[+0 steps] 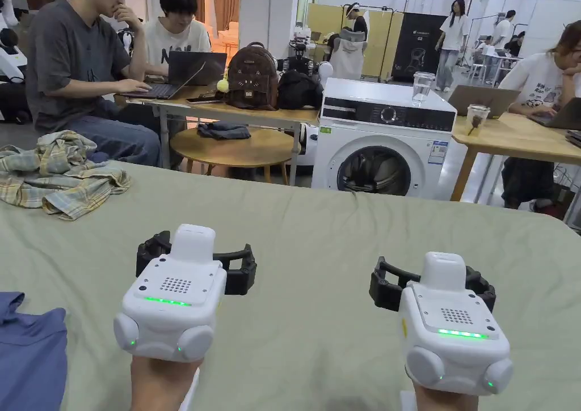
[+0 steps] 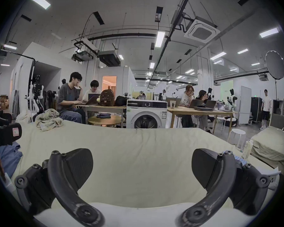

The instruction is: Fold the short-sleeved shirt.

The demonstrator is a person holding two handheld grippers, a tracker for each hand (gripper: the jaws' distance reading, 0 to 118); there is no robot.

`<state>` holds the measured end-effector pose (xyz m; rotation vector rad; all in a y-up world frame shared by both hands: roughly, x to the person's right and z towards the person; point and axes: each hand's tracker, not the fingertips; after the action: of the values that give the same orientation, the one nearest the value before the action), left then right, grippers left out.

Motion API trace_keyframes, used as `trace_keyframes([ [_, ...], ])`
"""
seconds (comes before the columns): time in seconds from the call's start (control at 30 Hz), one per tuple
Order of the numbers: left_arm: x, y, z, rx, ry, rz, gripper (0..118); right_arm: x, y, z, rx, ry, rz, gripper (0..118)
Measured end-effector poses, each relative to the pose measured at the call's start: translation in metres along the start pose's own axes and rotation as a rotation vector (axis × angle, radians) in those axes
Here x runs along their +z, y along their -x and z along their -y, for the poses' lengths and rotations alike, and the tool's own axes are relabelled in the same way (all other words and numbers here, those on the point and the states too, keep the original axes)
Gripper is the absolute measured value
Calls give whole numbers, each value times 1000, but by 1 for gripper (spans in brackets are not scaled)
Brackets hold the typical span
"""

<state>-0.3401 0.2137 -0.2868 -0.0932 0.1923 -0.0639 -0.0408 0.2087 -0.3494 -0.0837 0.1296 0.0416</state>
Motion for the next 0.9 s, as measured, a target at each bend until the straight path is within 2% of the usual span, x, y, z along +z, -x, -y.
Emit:
trace_keyframes([
  [0.5,6,0,-5,7,-24,-1,118,1,0,-5,-22,-1,-5,118],
  [0.9,6,0,-11,-7,-30,-15,118,2,3,-10,7,-7,-13,118],
])
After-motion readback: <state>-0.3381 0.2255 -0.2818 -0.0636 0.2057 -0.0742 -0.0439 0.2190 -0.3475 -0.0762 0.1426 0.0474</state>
